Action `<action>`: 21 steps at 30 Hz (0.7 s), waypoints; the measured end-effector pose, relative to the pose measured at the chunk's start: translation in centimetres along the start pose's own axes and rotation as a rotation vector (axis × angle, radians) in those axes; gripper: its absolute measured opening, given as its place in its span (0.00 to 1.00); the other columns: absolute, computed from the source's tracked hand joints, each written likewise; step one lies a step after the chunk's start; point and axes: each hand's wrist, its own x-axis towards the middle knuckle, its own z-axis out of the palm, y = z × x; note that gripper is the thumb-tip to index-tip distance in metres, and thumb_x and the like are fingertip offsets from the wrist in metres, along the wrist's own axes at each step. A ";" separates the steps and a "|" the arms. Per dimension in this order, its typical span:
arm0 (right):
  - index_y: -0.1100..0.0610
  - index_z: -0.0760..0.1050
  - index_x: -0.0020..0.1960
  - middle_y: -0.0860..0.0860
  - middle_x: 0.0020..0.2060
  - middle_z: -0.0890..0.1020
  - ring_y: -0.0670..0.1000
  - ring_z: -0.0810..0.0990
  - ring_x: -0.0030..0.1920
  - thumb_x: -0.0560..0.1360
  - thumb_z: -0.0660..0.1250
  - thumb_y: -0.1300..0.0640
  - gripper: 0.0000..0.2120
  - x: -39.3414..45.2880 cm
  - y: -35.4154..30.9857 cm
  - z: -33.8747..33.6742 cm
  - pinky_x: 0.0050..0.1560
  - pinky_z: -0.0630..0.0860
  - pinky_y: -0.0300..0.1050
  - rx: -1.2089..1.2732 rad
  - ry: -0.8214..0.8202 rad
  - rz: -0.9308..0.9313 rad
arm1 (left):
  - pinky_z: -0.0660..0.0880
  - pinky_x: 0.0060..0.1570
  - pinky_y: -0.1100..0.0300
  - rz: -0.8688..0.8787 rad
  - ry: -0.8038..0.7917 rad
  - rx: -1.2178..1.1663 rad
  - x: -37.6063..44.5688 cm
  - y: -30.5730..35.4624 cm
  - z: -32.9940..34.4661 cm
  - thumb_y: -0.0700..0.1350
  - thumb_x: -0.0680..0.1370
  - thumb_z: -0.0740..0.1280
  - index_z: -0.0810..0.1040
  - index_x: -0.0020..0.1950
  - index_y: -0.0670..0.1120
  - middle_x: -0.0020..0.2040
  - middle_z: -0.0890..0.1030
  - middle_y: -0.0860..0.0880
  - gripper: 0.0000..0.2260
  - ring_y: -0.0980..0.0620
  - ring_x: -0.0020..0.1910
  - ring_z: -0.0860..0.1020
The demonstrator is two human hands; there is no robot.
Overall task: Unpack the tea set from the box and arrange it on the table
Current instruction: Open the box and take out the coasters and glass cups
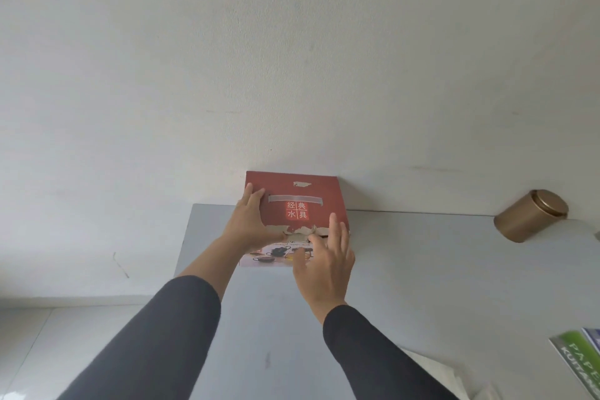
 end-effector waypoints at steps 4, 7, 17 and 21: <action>0.52 0.77 0.56 0.49 0.76 0.54 0.50 0.47 0.77 0.72 0.65 0.55 0.13 0.0 0.1 -0.3 0.71 0.58 0.55 0.225 -0.135 0.151 | 0.66 0.62 0.61 -0.028 0.036 -0.091 -0.5 0.0 0.1 0.51 0.66 0.77 0.53 0.77 0.52 0.79 0.42 0.48 0.47 0.48 0.75 0.59; 0.50 0.78 0.48 0.47 0.76 0.54 0.49 0.47 0.76 0.72 0.65 0.56 0.06 0.9 1.0 -1.4 0.73 0.55 0.52 0.255 -0.177 0.167 | 0.68 0.65 0.56 -0.053 0.039 -0.140 -0.5 -0.3 0.0 0.52 0.64 0.78 0.56 0.76 0.53 0.78 0.50 0.43 0.46 0.45 0.74 0.61; 0.46 0.81 0.47 0.47 0.77 0.50 0.56 0.45 0.76 0.71 0.66 0.53 0.08 0.7 2.1 -1.9 0.73 0.50 0.58 0.144 -0.149 0.042 | 0.70 0.59 0.59 -0.080 0.176 -0.058 -1.3 0.5 -0.3 0.52 0.62 0.80 0.67 0.69 0.52 0.62 0.65 0.46 0.38 0.48 0.63 0.68; 0.47 0.81 0.45 0.53 0.72 0.64 0.59 0.55 0.74 0.66 0.66 0.52 0.09 -0.6 2.7 -1.0 0.68 0.58 0.59 0.073 -0.009 -0.074 | 0.69 0.60 0.57 -0.141 0.205 -0.031 -1.7 0.8 -0.1 0.54 0.62 0.79 0.67 0.67 0.53 0.60 0.66 0.44 0.38 0.46 0.64 0.66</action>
